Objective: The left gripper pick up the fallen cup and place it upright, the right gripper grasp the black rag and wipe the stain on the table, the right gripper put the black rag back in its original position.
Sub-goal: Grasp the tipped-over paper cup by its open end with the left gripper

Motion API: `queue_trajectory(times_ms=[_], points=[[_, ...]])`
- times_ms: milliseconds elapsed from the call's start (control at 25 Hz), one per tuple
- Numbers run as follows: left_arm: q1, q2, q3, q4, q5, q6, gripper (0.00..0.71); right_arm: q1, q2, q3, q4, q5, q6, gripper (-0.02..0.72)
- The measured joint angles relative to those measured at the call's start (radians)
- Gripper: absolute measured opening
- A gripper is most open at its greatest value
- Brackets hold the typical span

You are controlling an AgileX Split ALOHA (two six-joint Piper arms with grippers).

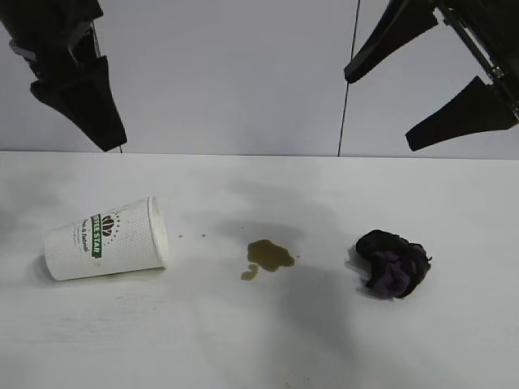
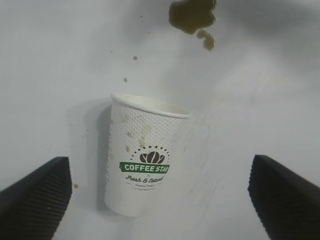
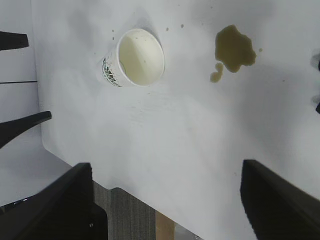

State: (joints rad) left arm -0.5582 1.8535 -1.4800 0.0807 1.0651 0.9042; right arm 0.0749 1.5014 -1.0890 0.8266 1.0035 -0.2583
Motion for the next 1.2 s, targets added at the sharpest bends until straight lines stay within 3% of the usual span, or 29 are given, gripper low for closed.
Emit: queue_trajectory(times_ms=[720,1200], points=[[-0.017,0.235,-0.006,0.162,-0.102,-0.076,0.693,0.000,0.000,0.000,-0.004,-0.001,0.000,0.558],[-0.017,0.282,-0.011,0.169,-0.144,-0.201,0.694,0.000,0.000,0.000,-0.011,-0.006,0.000,0.558]])
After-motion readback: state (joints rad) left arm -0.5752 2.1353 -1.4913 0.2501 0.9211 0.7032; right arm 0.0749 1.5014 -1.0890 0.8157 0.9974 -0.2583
